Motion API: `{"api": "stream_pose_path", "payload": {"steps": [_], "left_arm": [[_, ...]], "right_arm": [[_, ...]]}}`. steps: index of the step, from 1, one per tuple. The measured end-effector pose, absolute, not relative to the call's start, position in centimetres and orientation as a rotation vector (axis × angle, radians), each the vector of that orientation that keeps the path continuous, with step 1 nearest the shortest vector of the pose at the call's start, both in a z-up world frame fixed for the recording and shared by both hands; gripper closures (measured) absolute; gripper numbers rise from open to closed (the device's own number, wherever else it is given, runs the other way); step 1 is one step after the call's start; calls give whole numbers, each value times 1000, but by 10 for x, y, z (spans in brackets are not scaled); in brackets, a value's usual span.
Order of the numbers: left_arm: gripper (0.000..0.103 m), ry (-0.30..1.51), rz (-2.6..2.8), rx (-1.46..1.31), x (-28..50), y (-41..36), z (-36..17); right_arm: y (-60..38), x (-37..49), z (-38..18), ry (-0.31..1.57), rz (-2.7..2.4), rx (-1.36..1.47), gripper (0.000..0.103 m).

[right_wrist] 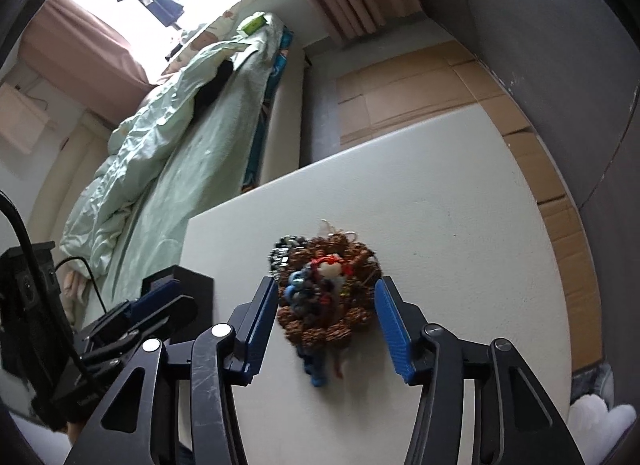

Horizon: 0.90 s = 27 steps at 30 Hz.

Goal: Organize jewelry
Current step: 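Close the left tool on the brown bead bracelet in the pile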

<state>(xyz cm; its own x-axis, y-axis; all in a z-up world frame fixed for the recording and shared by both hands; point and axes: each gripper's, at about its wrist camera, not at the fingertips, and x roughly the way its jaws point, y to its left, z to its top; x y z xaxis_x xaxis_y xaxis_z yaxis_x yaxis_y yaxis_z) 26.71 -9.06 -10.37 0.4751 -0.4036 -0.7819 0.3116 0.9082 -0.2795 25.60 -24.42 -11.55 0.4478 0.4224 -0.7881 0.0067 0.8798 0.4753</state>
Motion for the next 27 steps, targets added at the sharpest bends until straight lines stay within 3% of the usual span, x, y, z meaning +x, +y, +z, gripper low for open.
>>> {"api": "stream_pose_path", "payload": {"steps": [8,11,23,27], "left_arm": [[62,1055,-448,-80,282,-107,-129],[64,1103,-460,-109,287,-109,-140],[64,1167,-502,-197,297,-114,-156],[64,1177,-512,-222,298,-114,-159]], "right_arm": [[-244,274,-134,1092,277,451,62],[-236,280,-136,1097,306,442,71],[-224,291,-145,1135,295,366,75],[-229,289,-148,1157,305,376,85]]}}
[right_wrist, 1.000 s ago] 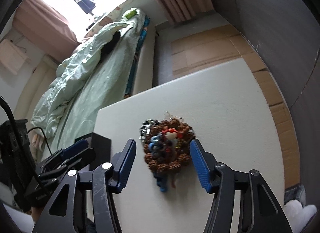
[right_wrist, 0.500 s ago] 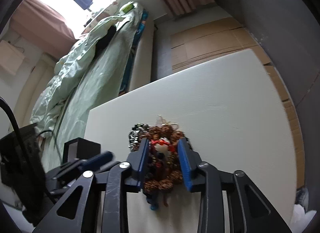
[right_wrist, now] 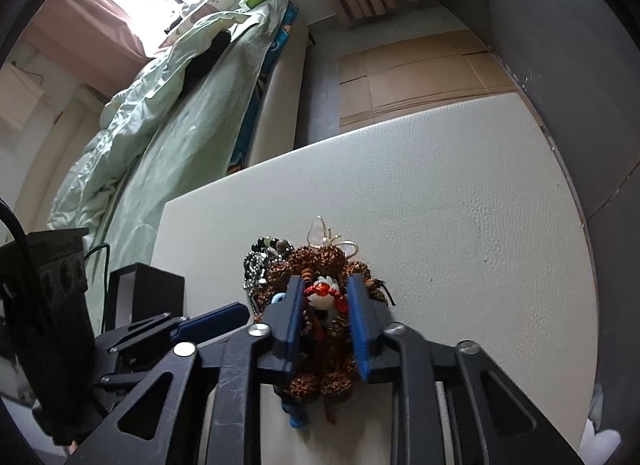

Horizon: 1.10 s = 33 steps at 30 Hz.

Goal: Organize jewelry

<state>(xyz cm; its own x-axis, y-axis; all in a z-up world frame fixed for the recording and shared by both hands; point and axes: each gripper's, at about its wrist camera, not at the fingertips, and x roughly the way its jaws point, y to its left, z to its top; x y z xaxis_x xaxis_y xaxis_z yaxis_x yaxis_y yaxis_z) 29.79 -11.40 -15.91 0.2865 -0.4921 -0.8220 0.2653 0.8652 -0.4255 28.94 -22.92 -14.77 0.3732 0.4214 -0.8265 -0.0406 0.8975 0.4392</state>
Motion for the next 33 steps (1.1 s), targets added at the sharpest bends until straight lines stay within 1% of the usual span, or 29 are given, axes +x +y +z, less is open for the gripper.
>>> {"api": "stream_pose_path", "payload": {"steps": [2,5,11,12,13,15,16,25,33], "left_arm": [[64,1186,-520,-234,298,-115,-160],[64,1198,-531,-264,298,-115,-163],[64,1213,-558,-322,300,-118,-170],[67,1201,-555,-317,300,-118,-170],[78,1199,-559,-312,299,-120,-170],[79,1198,-566,-313,298,-122,-168],[83,1181,-559,-295,296,-123,-164],[83,1058,-572,-240,276,-116,-116],[83,977,-575,-234,259,-109,-85]], "right_arm": [[-231,288,-149,1156,318,397,95],[-235,285,-145,1137,320,408,95],[-243,273,-115,1044,333,440,95],[-242,272,-111,1033,334,442,95],[-243,269,-106,1020,334,441,95],[-244,265,-101,1007,333,433,95],[-245,264,-100,1003,335,433,95],[-257,259,-83,944,326,474,95],[-251,246,-58,874,352,477,95]]}}
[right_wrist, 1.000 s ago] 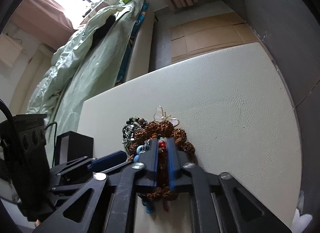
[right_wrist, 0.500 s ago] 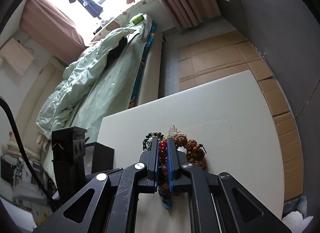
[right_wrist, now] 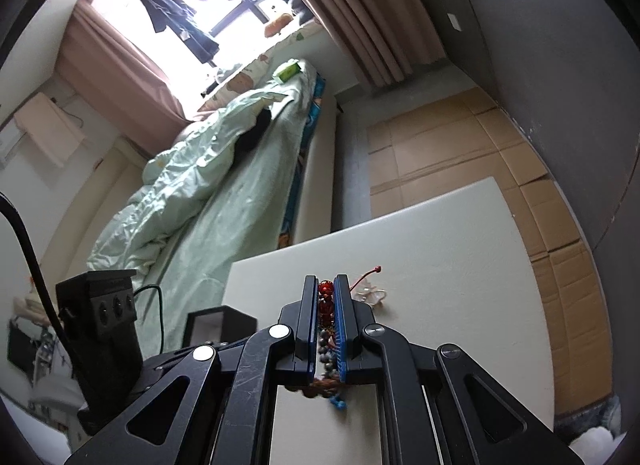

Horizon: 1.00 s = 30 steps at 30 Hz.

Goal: Organize jewelry

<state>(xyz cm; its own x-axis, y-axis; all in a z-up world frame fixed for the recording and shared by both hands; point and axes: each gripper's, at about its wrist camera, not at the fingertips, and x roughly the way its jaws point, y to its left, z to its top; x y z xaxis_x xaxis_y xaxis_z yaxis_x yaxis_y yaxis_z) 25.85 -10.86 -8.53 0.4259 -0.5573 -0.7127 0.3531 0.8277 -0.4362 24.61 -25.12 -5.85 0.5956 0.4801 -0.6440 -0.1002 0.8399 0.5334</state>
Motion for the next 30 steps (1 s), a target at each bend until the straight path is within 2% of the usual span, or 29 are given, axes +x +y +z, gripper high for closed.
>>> {"api": "stream_pose_path", "payload": {"steps": [15,30], "left_arm": [[83,854,-505,-285,235,-51,-33],[83,811,-403,-340,230,13,-22]], "right_arm": [[-230,236,-45,846,407,476,95],[-155,241,-43,865,541,453,95]]}}
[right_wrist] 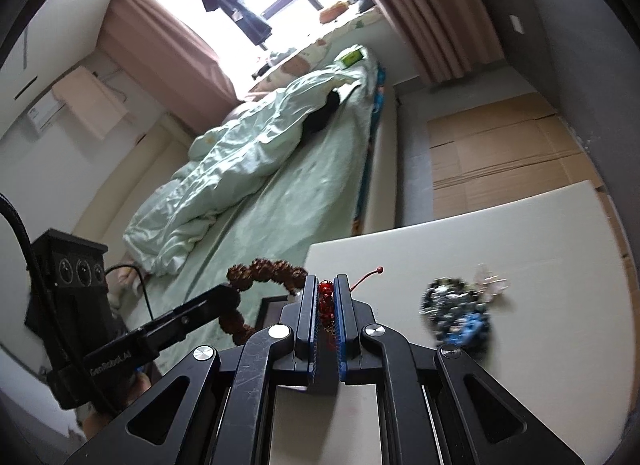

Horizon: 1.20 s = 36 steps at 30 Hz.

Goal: Organize jewelry

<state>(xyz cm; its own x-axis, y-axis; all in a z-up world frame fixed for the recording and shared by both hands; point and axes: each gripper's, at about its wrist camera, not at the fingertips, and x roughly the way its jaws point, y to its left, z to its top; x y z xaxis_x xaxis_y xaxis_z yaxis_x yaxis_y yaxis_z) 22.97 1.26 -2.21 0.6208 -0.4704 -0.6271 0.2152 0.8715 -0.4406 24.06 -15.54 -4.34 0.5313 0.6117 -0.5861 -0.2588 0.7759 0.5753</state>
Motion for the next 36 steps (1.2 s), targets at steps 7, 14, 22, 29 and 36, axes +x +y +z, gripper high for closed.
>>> {"api": "stream_pose_path", "payload": {"steps": [7,14,22,29,36], "left_arm": [[83,794,-370,-359,225,40,-19],[83,791,-345,-380,224,65,-21],[83,820,-354,-386,220,76,-25],[83,877,-394,-366,219,66,-35],[48,923,-293,-316,227,62,-44]], "right_arm": [[-112,241,-50,894,612,426,95],[-76,238,-58,930,677,367,94],[-73,235,-69,1002,623,315,44],[-92,229,-64,1006,562,264,44],[-118,227,-68,1024,491,263,44]]}}
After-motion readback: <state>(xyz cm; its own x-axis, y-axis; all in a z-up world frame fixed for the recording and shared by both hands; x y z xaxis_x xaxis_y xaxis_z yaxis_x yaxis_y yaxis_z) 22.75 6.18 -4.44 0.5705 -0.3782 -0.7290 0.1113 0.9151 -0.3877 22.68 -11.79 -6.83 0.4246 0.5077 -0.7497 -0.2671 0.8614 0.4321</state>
